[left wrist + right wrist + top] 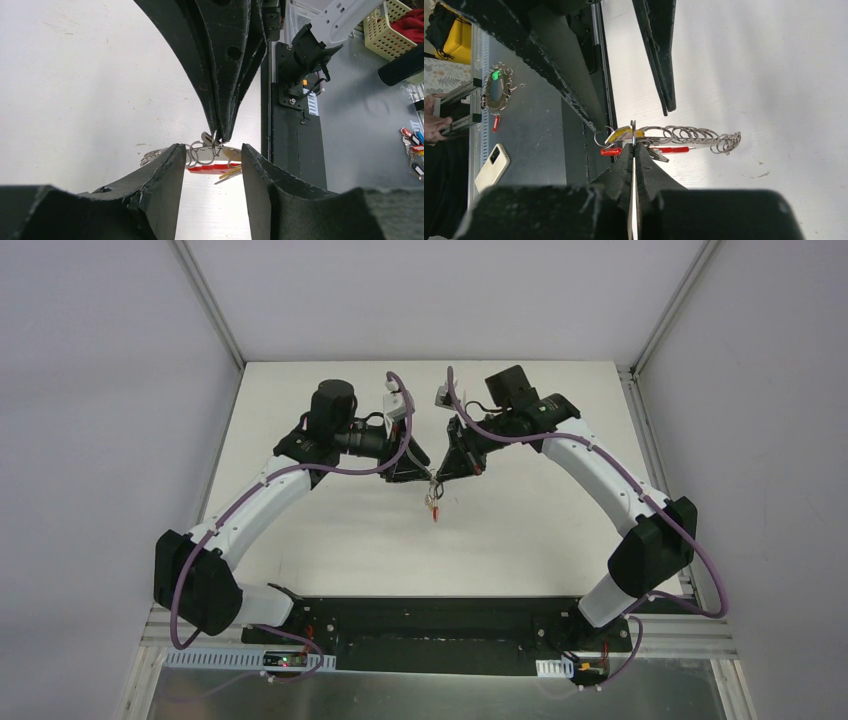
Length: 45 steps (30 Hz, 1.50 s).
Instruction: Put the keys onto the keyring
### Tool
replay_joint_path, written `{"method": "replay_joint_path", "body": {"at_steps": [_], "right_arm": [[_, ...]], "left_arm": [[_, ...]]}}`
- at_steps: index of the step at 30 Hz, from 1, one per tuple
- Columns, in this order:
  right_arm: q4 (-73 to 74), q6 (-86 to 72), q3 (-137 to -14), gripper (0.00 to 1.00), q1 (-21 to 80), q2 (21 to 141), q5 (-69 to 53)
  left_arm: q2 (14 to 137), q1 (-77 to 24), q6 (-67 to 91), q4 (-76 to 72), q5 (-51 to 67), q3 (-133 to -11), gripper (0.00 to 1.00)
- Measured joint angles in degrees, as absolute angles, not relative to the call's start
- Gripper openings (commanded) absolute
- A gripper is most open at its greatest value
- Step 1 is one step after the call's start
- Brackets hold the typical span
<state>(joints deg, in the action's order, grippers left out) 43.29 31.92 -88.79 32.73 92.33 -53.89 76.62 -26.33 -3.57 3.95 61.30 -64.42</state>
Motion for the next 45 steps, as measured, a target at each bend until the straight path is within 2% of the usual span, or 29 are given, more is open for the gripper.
{"method": "replay_joint_path", "body": {"at_steps": [7,16,26,37,41,45], "right_arm": [[44.0,32.3,-88.8,0.0,32.8,92.6,-54.5],[44.0,32.3,-88.8,0.0,32.9,92.8,-54.5],[44.1,32.6,-88.7,0.0,32.9,92.8,-54.5],[44.3,32.7,-88.4,0.0,32.9,92.8,-54.6],[44.3,32.7,-88.4,0.0,32.9,92.8,-54.7],[44.5,32.5,-88.4,0.18,32.9,92.8,-54.4]], "left_arm": [[77.1,-27.4,-4.4,5.0,60.9,-64.5,0.36],[78.7,-28.6,-4.6,5.5,60.9,-64.8,0.19],[78.8,-28.6,-5.5,6.5,60.9,-65.3,0.18],[78.8,-28.5,-6.4,6.8,60.8,-65.5,0.01],[78.9,-28.5,-6.4,6.8,60.7,-65.5,0.0],[79.2,-28.5,-5.3,6.5,60.8,-65.5,0.0]]}}
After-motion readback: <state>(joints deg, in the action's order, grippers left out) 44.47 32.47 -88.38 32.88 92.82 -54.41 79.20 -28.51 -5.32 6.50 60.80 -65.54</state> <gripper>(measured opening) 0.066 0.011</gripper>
